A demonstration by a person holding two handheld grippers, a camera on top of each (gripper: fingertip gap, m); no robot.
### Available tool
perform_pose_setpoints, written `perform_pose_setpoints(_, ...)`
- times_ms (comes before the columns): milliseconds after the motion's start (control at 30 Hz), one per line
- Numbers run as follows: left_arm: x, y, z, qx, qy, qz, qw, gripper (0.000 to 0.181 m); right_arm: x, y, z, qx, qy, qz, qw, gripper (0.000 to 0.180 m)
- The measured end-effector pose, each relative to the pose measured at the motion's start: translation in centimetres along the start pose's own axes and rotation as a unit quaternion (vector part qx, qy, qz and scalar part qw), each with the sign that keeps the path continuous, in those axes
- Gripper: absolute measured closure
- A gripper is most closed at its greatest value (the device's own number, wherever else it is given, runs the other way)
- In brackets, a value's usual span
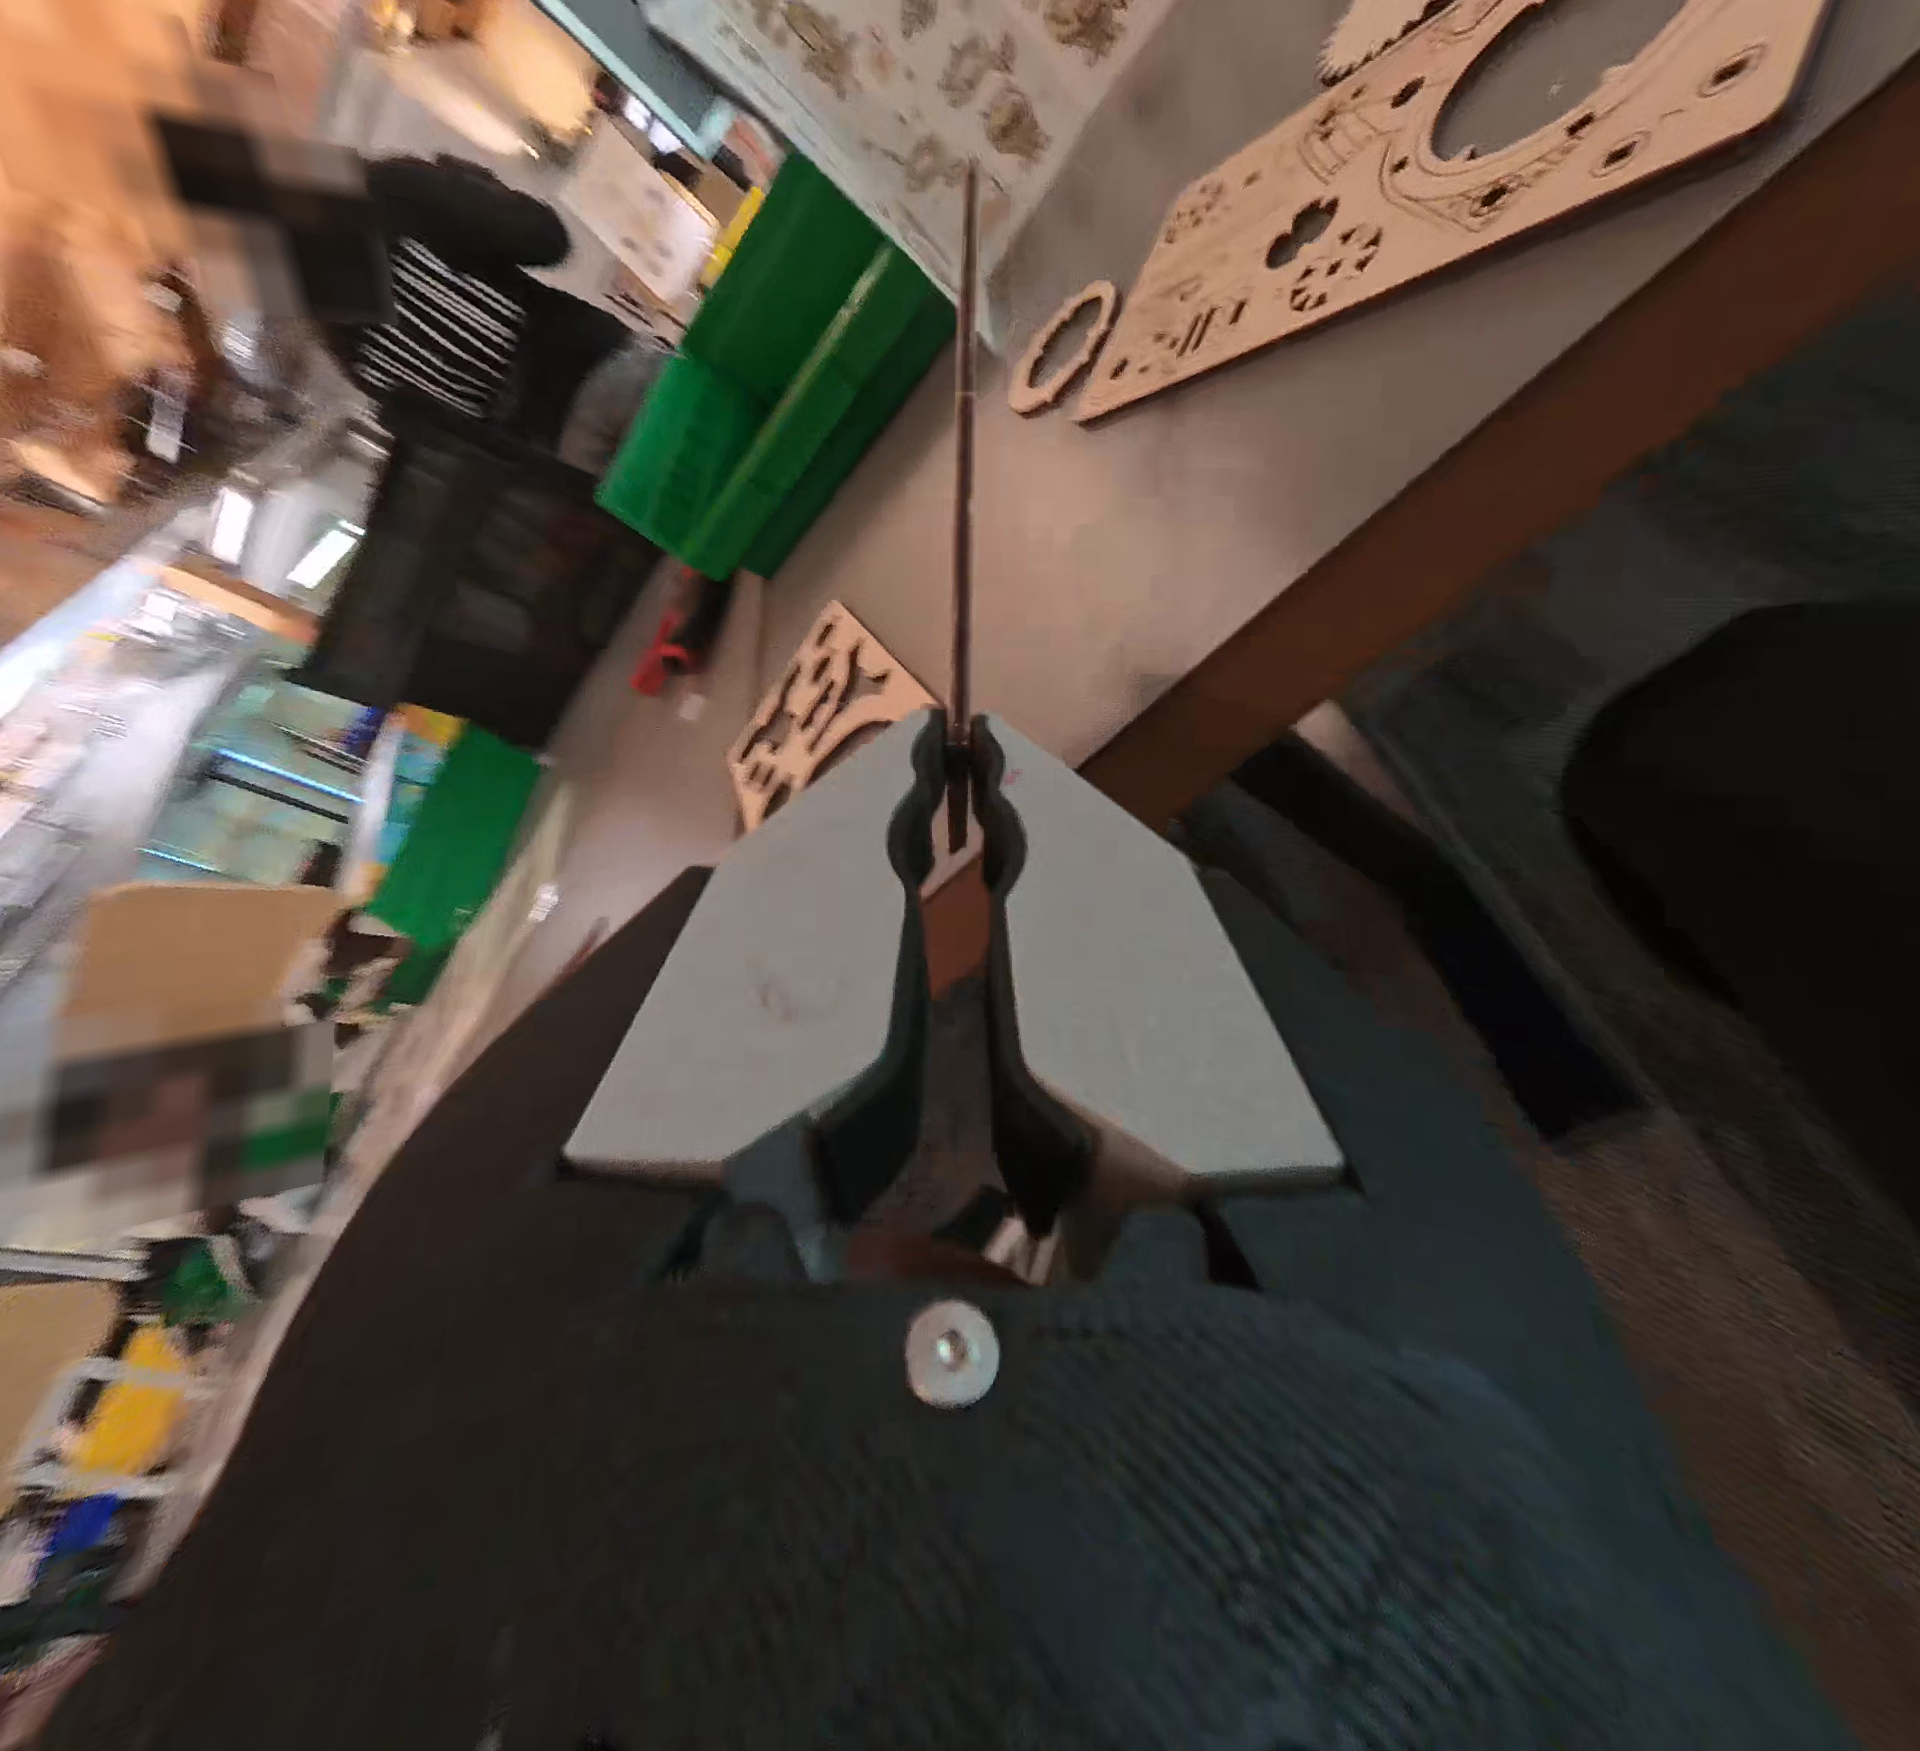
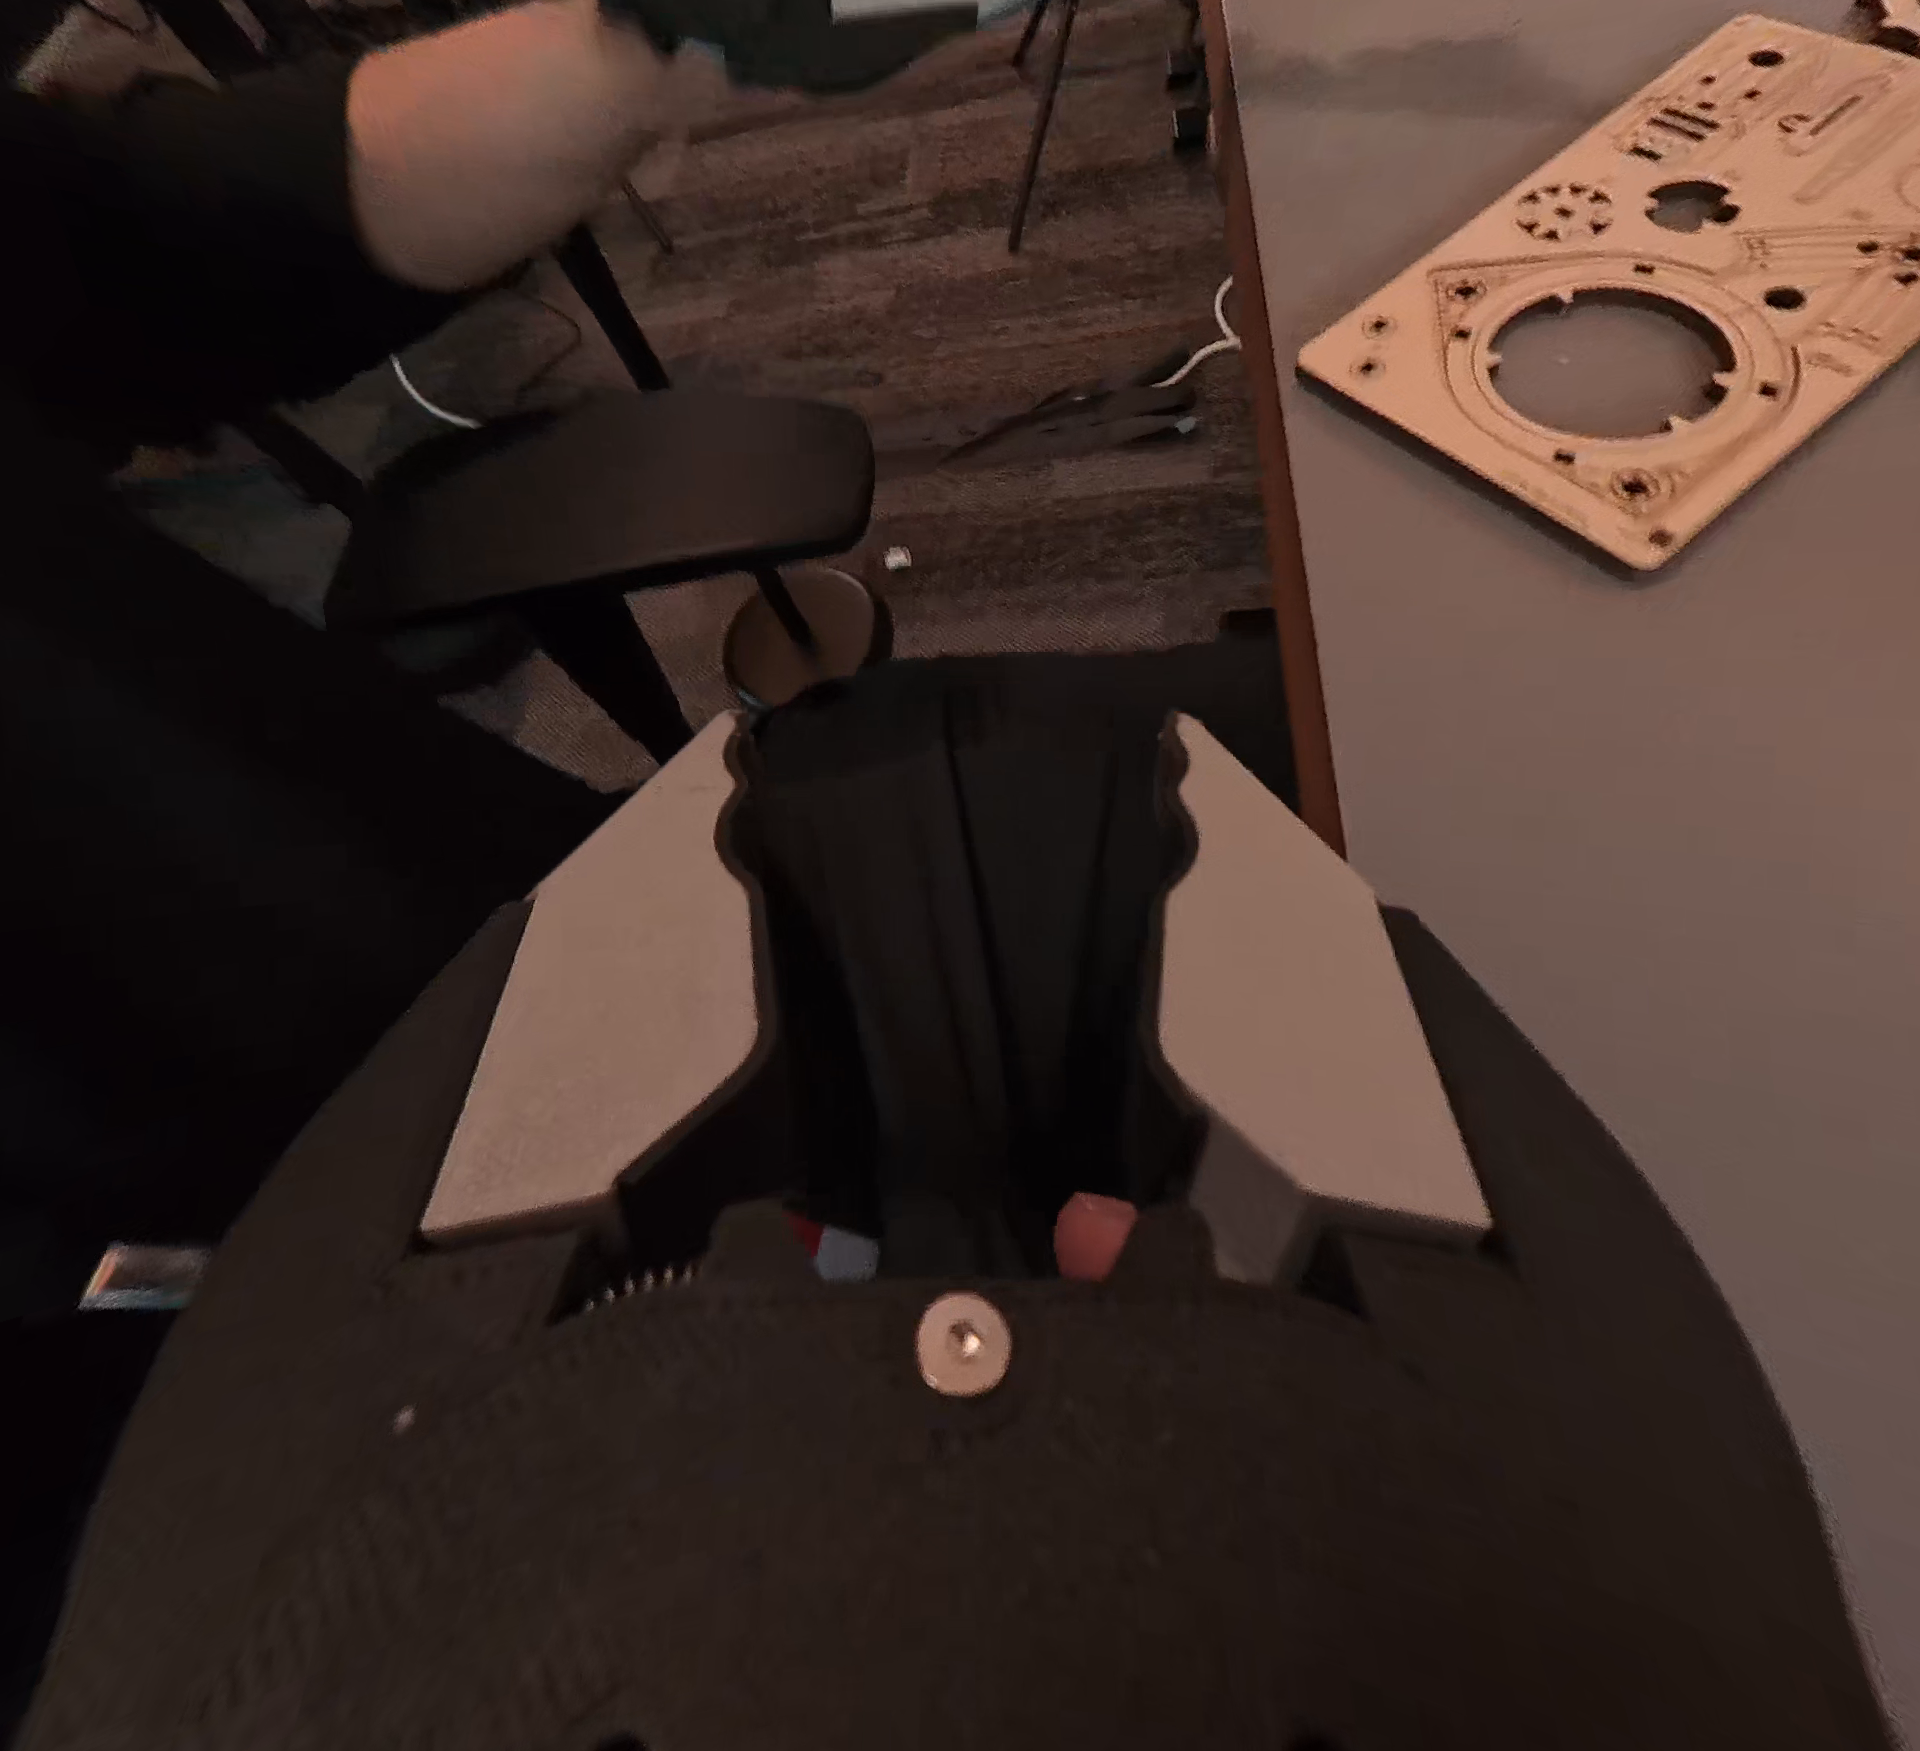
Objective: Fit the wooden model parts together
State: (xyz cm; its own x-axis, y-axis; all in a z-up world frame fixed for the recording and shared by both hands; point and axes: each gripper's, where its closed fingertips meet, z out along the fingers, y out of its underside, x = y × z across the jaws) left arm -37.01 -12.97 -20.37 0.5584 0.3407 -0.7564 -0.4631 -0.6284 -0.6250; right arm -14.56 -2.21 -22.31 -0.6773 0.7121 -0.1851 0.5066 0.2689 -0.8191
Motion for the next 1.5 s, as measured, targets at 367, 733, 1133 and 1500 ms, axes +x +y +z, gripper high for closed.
perform_pose_setpoints(367,-0.7,-10.2,-3.0,0.151,-0.203,0.131,0.958,0.180,2.0,-10.1,0.7,0.184,-0.099,0.159,0.965,0.099)
perform_pose_setpoints(733,5.9,-17.9,-1.8,0.259,-0.199,0.221,0.919,0.180,6.6,-14.4,-0.4,0.301,-0.110,0.251,0.914,0.160)
perform_pose_setpoints(1133,5.5,-19.5,-1.6,0.283,-0.231,0.295,0.883,0.178,7.7,-14.9,-1.7,0.343,-0.102,0.252,0.899,0.176)
perform_pose_setpoints(1500,6.5,-19.5,-0.8,0.268,-0.169,0.218,0.923,0.165,8.2,-14.7,-3.6,0.359,-0.074,0.226,0.902,0.180)
